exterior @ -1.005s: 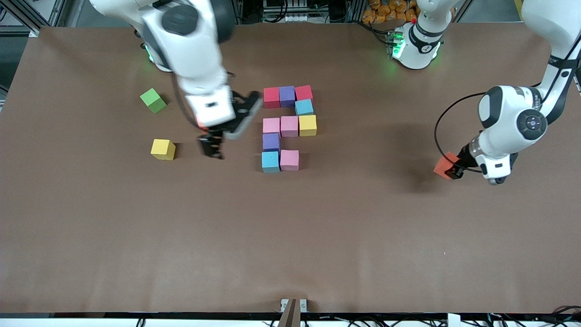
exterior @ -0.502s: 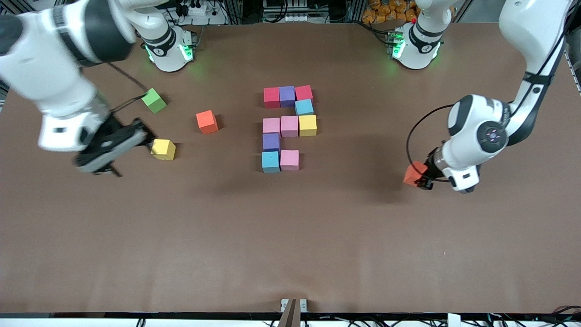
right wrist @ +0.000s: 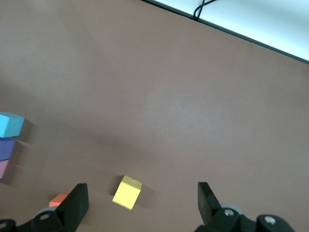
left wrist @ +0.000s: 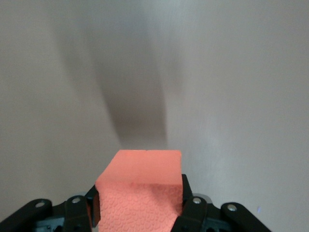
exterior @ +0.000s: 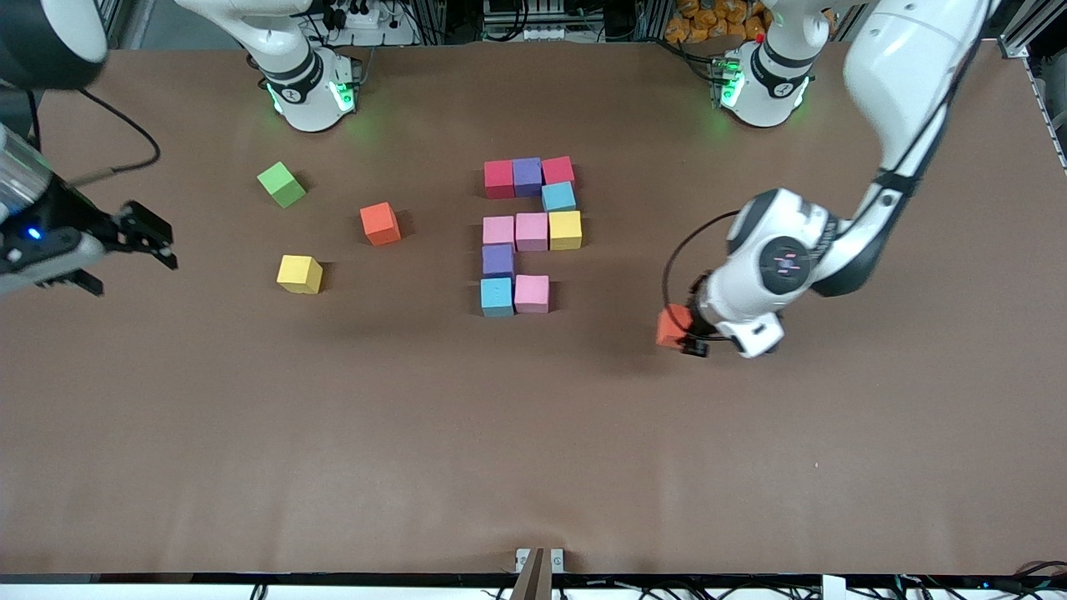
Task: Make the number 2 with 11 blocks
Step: 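Carry the orange cube to the shape while the right gripper withdraws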
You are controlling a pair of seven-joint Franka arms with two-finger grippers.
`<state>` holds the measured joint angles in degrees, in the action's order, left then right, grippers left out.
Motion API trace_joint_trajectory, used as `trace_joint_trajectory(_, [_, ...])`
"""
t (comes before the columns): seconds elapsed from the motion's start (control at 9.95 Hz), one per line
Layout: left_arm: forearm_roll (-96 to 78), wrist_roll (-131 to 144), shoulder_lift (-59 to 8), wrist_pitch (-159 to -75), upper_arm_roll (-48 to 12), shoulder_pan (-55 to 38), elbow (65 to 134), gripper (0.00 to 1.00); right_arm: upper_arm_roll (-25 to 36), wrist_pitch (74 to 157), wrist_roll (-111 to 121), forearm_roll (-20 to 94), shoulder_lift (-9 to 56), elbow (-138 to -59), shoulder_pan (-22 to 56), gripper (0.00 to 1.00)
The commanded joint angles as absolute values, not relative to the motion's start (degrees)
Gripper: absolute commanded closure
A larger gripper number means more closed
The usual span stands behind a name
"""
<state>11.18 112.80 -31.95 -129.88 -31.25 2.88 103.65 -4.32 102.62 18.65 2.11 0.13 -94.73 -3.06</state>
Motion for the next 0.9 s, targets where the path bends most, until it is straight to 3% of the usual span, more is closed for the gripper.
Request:
trace_joint_trajectory(0.0, [10.46, 120.64, -36.72, -128.14, -30.59, -2.26, 97.75, 1.0, -5.1, 99.23, 14.86, 3.08, -0.09, -92.99, -5.52, 0.0])
trace_joint_trajectory(0.4, [10.46, 131.64, -40.52, -128.14, -28.31, -10.18, 94.22, 1.0, -5.01, 89.23, 7.91, 2.82, -0.44, -90.8, -9.93, 0.0])
trace_joint_trajectory(0.8, [10.46, 135.52, -43.24, -128.14, -27.95, -13.96, 91.58, 1.0, -4.4, 84.47, 7.82, 3.33, -0.53, -86.75, -12.29, 0.0])
